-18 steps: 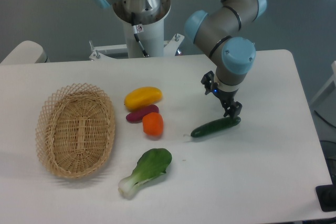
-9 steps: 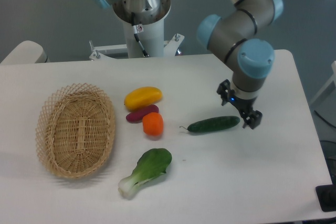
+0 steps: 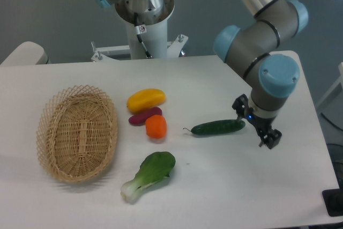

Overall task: Place the cucumber on the table
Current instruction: 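Raise the open gripper away from the cucumber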

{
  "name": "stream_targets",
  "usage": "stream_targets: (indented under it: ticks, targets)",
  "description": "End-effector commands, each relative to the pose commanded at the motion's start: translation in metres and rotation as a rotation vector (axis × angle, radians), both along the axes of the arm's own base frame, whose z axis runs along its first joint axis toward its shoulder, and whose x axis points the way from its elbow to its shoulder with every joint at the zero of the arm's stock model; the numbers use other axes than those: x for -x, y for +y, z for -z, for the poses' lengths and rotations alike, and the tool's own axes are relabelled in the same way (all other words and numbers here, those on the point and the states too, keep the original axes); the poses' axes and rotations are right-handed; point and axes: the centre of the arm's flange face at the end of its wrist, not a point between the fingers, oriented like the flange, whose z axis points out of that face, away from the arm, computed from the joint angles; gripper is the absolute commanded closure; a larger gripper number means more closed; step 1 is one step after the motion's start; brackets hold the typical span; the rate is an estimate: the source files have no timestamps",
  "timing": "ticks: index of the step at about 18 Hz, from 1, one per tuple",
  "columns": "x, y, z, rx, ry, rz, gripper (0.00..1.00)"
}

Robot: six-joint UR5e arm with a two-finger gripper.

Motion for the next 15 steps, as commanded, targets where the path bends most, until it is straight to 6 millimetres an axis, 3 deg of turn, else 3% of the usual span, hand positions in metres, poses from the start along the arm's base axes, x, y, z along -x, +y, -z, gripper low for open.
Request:
stream_targets:
  ticks: [15]
  targets:
    - [0.0070, 0.0063, 0.0063, 0.002, -0.002, -0.008, 0.00]
